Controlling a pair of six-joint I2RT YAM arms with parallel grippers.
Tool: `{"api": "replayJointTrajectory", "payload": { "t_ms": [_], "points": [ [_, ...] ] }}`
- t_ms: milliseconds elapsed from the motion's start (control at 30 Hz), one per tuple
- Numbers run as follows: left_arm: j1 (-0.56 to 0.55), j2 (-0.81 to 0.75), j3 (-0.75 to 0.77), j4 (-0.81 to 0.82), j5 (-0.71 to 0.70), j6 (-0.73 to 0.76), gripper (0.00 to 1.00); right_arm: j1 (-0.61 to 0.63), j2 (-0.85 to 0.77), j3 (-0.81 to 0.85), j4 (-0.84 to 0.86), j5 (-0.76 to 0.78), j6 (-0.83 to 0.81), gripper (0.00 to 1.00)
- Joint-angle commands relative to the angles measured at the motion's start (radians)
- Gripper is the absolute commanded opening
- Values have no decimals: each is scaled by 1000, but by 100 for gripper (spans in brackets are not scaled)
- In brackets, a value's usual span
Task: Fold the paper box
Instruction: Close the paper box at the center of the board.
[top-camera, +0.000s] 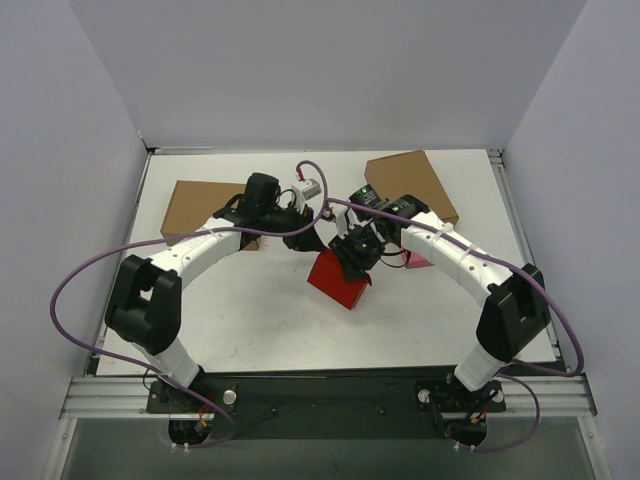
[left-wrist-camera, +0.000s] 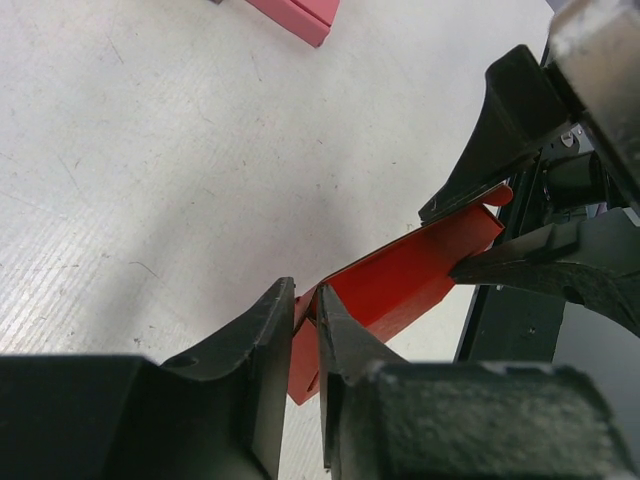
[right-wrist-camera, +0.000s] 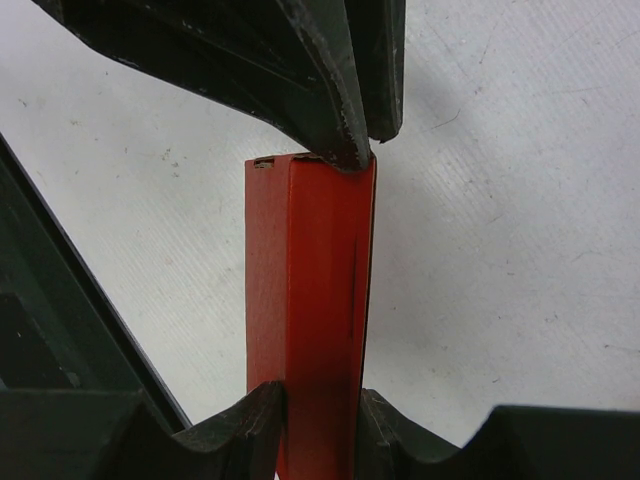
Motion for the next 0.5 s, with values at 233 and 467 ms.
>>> {"api": "replayJointTrajectory", "payload": {
  "t_ms": [233, 467],
  "points": [
    [-36, -6, 9, -2, 7, 8, 12, 28, 18, 55, -22, 104, -9, 23],
    [-49, -4, 5, -20, -52, 13, 3, 48, 28, 66, -22, 142, -14, 23]
  ]
}}
